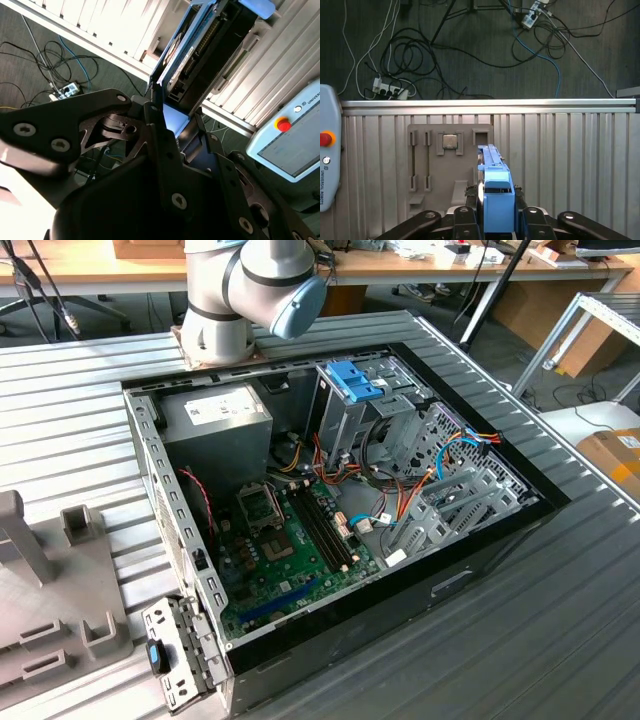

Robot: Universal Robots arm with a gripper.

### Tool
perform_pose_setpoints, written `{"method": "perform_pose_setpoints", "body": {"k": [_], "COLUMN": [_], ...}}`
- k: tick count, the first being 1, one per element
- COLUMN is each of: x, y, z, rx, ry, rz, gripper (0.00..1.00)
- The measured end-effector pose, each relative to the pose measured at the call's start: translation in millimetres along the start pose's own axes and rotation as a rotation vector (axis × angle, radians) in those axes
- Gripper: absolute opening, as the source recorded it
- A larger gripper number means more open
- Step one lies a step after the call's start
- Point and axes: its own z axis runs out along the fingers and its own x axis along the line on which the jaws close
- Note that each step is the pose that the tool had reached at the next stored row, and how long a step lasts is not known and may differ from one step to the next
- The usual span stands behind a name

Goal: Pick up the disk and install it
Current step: 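Pick up the disk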

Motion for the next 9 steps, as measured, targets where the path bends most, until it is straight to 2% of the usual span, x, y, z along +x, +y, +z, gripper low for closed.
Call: {"method": "perform_pose_setpoints", "body": {"k": [9], "x": [-0.1], "y": [0.0], "z": [-1.9], "rx": [0.0000], "ry": [0.0000], "rz": [0.000], "gripper": [0.36]}}
